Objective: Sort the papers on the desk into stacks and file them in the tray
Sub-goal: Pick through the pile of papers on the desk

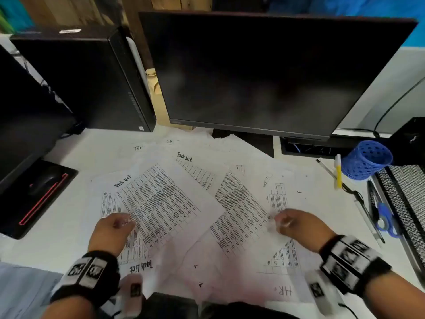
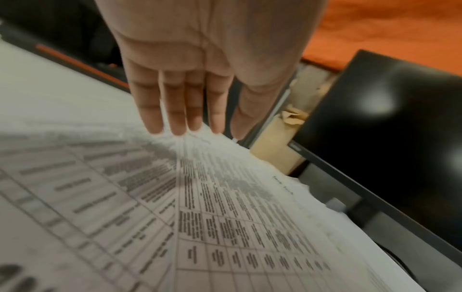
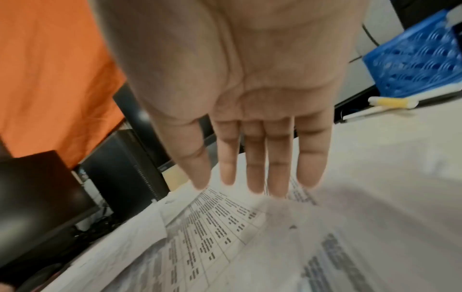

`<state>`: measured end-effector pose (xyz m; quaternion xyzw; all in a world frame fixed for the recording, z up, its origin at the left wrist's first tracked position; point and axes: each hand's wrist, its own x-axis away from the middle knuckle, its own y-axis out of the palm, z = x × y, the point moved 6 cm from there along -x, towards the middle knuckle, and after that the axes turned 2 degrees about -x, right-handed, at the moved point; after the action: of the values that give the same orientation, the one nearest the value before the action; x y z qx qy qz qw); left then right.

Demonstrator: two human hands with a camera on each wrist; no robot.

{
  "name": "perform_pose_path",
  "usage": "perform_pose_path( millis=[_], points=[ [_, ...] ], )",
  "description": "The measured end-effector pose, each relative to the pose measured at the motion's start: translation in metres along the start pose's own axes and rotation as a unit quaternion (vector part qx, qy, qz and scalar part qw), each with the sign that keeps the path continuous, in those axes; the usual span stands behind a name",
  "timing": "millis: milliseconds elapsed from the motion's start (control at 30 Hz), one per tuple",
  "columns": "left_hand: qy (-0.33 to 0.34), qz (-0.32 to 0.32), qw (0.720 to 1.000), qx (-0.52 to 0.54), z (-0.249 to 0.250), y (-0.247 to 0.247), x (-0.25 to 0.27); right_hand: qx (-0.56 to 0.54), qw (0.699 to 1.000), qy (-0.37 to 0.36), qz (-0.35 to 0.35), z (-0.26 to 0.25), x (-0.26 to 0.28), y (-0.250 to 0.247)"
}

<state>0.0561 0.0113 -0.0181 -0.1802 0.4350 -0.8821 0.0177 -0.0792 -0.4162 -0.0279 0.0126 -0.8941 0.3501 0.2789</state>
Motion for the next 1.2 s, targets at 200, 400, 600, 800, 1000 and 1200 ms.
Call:
perform_pose_path(
  millis=[200, 400, 600, 800, 1000, 1200],
  points=[
    [-0.202, -0.029, 0.979, -0.019, -0.013, 0.027, -0.030, -0.016, 0.992, 0.089, 0.087, -0.011, -0.049, 0.019],
    [-0.205, -0.047, 0.977, 0.040, -0.019, 0.048, -0.042, 0.049, 0.977, 0.173, 0.114, -0.006, -0.050, 0.041],
    [-0.153, -0.102, 0.983, -0.024, -0.009, 0.052, -0.046, 0.114, 0.969, 0.201, 0.089, -0.009, -0.053, 0.040],
    [-0.022, -0.049, 0.985, -0.165, 0.006, 0.048, -0.035, 0.077, 0.982, 0.162, 0.054, -0.011, -0.054, 0.039],
    [-0.055, -0.160, 0.976, -0.141, 0.005, 0.068, -0.018, -0.071, 0.980, 0.139, 0.125, 0.017, -0.047, 0.008],
    [0.011, -0.174, 0.976, -0.129, 0.038, 0.096, 0.025, -0.119, 0.981, 0.135, 0.072, 0.033, -0.036, 0.008]
  ],
)
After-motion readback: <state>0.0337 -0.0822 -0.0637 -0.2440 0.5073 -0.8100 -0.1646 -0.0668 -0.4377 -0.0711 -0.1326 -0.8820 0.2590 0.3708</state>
